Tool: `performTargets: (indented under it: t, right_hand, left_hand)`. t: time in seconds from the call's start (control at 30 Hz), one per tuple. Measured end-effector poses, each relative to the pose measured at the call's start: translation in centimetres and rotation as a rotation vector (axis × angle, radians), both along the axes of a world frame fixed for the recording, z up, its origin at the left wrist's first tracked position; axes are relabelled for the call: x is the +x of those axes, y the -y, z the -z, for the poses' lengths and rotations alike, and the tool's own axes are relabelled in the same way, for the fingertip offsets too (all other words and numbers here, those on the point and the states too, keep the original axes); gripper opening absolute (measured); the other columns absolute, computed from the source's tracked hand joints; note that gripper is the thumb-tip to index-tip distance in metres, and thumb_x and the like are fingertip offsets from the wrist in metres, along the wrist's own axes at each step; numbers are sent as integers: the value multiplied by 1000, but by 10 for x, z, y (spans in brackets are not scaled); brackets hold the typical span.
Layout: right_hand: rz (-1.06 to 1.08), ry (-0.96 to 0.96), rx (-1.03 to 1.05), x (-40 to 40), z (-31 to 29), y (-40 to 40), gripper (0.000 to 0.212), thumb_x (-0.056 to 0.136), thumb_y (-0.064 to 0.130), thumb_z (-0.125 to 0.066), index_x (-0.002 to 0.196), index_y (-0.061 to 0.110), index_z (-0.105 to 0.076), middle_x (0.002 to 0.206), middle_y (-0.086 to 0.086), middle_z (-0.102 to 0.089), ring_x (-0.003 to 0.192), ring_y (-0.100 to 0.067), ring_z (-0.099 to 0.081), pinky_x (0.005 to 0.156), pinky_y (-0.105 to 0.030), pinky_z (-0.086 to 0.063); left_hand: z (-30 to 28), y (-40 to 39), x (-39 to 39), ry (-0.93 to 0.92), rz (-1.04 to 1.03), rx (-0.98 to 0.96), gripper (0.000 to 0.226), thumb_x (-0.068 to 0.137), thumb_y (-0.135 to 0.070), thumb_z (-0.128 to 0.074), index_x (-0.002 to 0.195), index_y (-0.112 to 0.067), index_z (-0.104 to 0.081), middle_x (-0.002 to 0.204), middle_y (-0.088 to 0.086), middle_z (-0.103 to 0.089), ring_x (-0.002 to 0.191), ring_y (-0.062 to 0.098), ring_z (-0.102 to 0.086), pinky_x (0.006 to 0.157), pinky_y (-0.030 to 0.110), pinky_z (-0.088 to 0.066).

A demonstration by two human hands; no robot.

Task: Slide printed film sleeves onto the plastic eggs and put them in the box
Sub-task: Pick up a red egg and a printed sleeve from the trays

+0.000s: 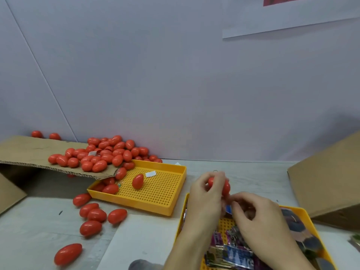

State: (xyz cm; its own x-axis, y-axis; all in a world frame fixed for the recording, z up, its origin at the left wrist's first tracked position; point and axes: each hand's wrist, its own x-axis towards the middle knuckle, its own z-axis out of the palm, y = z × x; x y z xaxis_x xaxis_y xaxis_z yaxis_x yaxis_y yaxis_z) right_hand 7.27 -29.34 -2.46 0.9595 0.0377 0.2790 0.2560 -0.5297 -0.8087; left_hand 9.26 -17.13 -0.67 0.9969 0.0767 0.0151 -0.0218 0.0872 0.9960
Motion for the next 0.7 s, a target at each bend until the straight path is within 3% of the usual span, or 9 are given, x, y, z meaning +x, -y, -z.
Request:
performTargets:
  t: [0.13,0.23,0.3,0.4,0.47,0.53,0.7]
  right_hand:
    - [10,30,133,2,3,-1,25,91,13,-63,80,33,-69,63,7,-64,49,-6,-55,46,-16,-43]
    - [-31,76,312,1,2,-5,15,89,23,-66,89,38,-68,73,4,-67,61,-13,-63,53,-27,-54]
    - [-90,80,412,-1,-1,-9,15,81,34,-69,94,41,-67,78,6,-67,64,-13,-68,54,-24,-56]
    - [-59,89,411,2,-1,-14,19,82,23,-71,94,38,-68,76,6,-65,61,-12,-70,53,-21,-57]
    - [-16,112,421,3,0,-13,14,85,20,-70,93,31,-69,75,6,-68,60,-10,-70,51,-19,-55]
    - [8,122,475,4,0,-12,11,84,27,-67,94,26,-69,75,6,-71,62,-10,-71,52,-16,-54]
    - [-28,34,660,5,0,-11,25,79,36,-64,94,18,-72,73,-8,-73,58,-17,-69,48,-18,-52]
  left_hand:
    - [5,-7,-3,-32,-1,-104,38,100,-43,-49,73,-18,-60,53,4,-42,39,10,-31,40,20,-23]
    - [9,-7,2,-57,27,-83,44,102,-46,-42,82,-12,-60,48,1,-43,38,11,-35,40,19,-26]
    - [13,-3,6,-58,51,-74,45,104,-44,-38,90,-8,-61,50,1,-53,41,11,-44,40,19,-31]
    - [15,0,9,-74,119,-128,39,102,-42,-39,86,-17,-64,65,3,-66,58,17,-54,42,20,-33]
    - [16,1,8,-43,183,-204,28,88,-42,-45,75,-25,-63,67,5,-60,57,17,-47,42,21,-30]
    - [16,0,7,25,216,-186,21,80,-35,-45,78,-24,-62,66,4,-51,54,15,-43,42,22,-29]
    - [16,-3,7,114,200,-95,21,101,-23,-49,85,-19,-62,67,13,-46,55,21,-45,42,21,-32]
